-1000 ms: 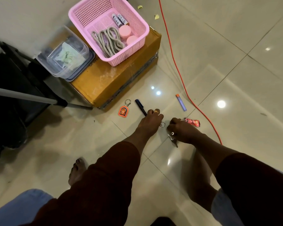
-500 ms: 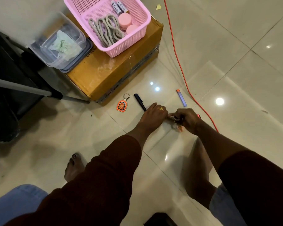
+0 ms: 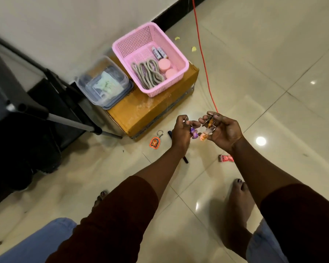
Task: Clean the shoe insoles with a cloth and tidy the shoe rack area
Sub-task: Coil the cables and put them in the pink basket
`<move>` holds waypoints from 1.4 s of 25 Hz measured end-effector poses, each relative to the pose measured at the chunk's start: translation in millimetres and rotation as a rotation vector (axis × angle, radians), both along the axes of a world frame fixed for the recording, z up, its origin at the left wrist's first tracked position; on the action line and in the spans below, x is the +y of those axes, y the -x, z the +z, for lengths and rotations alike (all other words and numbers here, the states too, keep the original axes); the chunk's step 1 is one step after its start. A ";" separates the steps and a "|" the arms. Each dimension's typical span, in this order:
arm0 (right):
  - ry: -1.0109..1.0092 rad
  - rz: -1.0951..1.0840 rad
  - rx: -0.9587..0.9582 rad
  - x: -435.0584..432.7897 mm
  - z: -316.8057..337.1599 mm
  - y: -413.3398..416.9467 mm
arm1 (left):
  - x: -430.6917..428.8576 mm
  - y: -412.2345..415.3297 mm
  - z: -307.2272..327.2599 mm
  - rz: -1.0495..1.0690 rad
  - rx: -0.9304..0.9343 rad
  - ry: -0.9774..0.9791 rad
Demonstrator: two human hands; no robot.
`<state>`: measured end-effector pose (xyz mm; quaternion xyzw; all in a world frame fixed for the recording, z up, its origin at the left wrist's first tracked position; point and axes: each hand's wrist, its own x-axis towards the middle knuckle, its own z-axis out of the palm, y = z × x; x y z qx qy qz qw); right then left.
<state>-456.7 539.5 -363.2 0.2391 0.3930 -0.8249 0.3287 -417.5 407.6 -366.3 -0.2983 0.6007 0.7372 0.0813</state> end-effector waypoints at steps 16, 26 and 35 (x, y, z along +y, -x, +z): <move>-0.402 0.387 0.410 -186.7 152.1 146.6 | -161.7 164.5 121.8 0.332 -0.061 0.243; -0.854 0.496 0.373 -255.3 83.7 196.4 | -206.7 218.0 76.6 -0.062 -0.205 1.006; -0.980 0.736 0.633 -238.3 92.3 192.5 | -209.6 200.7 93.3 -0.069 -0.099 0.996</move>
